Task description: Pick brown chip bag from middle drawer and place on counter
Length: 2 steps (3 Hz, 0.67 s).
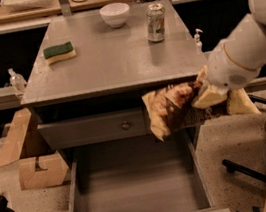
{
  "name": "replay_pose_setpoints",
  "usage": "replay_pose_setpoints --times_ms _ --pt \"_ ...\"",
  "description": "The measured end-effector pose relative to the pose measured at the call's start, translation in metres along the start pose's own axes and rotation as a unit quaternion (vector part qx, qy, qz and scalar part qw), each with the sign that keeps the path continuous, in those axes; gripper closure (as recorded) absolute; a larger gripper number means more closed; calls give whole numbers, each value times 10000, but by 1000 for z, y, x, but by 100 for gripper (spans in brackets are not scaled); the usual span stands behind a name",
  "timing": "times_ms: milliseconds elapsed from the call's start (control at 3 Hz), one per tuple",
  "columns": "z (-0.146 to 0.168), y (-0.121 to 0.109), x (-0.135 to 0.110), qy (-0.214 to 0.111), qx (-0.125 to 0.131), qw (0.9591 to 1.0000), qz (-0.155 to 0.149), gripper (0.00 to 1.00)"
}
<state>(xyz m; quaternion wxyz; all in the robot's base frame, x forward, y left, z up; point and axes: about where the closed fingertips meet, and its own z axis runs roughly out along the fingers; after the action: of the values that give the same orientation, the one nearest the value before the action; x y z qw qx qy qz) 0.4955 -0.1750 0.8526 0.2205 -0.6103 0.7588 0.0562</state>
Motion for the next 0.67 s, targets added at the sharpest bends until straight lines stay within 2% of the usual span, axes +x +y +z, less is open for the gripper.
replay_pose_setpoints --times_ms 333,667 --pt "-36 -28 -41 1 333 9994 56 100" --pt "-57 -80 -92 -187 769 9965 272 100"
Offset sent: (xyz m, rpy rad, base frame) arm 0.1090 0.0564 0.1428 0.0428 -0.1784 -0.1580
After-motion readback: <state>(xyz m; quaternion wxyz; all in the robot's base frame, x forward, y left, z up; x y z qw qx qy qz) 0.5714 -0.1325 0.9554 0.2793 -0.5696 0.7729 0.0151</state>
